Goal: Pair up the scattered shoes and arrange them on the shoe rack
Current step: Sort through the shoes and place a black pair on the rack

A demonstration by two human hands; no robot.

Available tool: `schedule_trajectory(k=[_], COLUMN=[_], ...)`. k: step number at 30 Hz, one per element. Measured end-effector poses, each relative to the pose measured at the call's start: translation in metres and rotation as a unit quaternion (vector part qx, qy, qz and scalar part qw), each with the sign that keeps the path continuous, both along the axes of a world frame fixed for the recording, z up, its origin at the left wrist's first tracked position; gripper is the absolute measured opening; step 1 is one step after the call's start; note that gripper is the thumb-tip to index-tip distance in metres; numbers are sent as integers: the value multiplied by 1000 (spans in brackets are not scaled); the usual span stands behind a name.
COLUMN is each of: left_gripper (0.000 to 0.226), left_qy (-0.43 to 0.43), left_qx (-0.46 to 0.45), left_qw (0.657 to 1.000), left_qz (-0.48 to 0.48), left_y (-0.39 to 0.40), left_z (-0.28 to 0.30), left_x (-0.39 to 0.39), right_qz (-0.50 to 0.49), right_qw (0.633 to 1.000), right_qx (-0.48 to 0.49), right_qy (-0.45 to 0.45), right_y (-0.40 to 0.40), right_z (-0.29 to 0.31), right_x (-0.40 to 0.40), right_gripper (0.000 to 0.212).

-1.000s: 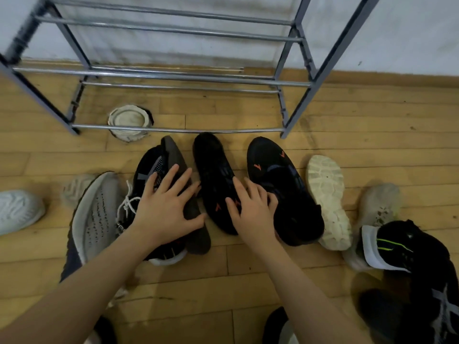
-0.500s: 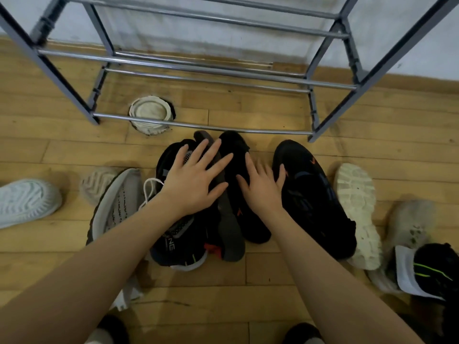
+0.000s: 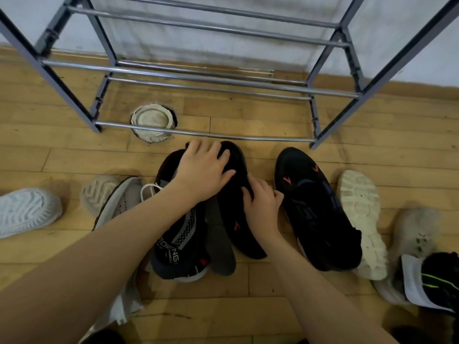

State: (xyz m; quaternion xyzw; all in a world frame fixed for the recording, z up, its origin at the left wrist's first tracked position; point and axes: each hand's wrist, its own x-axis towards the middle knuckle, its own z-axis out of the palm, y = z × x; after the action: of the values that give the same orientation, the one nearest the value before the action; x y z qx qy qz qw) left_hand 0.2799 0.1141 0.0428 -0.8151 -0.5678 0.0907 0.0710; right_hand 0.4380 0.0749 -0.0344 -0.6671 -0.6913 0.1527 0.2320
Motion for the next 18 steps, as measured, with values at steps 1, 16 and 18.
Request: schedule_trajectory(k=[1,16,18], left_gripper=[61,55,57], left_qy=[-1,-37,-55], left_qx=[-15,-201,-182], left_qw=[1000,979,981], left_qz=[-26,-24,-24], left_y=[8,32,31], left_z=[-3,-17,-16], left_x=[5,-23,-21], right_qz=[4,-7,2], right_qw=[1000,995,995], right_qx=[0,3,29], right_qy=[-8,95,96], right_y=[1,-2,2], right_z=[-1,-6,-1], right_x=[2,1,1], right_gripper=[34,38,35])
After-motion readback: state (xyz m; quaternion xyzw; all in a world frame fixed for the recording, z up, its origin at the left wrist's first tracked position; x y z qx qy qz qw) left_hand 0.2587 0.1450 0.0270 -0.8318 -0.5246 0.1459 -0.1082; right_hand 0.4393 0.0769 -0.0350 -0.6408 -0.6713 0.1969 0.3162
